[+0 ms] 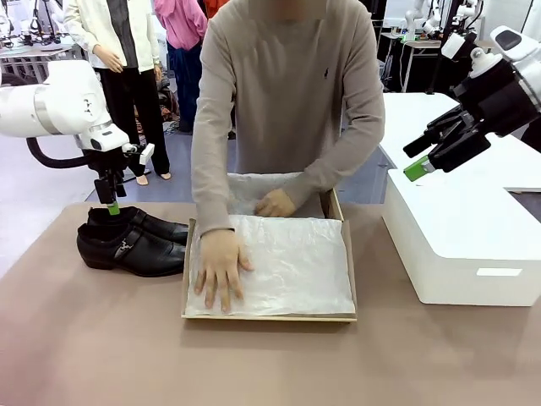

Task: Pack the shoes into the box.
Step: Place one shoe of the Shoes into the Shoes Box.

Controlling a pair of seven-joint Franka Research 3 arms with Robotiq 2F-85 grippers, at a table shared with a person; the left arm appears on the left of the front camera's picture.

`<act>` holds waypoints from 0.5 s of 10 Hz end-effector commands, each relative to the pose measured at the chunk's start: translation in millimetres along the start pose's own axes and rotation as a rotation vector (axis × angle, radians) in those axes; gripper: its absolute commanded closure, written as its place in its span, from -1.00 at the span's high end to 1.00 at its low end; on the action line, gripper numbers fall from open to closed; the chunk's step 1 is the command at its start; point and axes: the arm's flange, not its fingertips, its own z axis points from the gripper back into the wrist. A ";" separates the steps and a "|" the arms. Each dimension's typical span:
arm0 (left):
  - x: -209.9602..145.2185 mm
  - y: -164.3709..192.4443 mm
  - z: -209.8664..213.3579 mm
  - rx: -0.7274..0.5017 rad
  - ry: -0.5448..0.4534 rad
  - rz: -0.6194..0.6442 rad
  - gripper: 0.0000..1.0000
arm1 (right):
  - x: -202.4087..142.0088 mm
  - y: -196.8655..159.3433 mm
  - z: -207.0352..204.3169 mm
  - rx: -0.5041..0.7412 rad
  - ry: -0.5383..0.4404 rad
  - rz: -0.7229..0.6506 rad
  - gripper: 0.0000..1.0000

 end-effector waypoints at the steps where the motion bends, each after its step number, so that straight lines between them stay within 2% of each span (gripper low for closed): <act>1: 0.1 6.4 -1.3 -0.011 0.004 0.019 1.00 | 0.4 -1.9 -1.6 0.011 -0.032 0.022 1.00; 5: 0.2 9.1 -13.2 -0.041 0.022 0.017 1.00 | 0.4 -1.9 -1.6 0.011 -0.032 0.022 1.00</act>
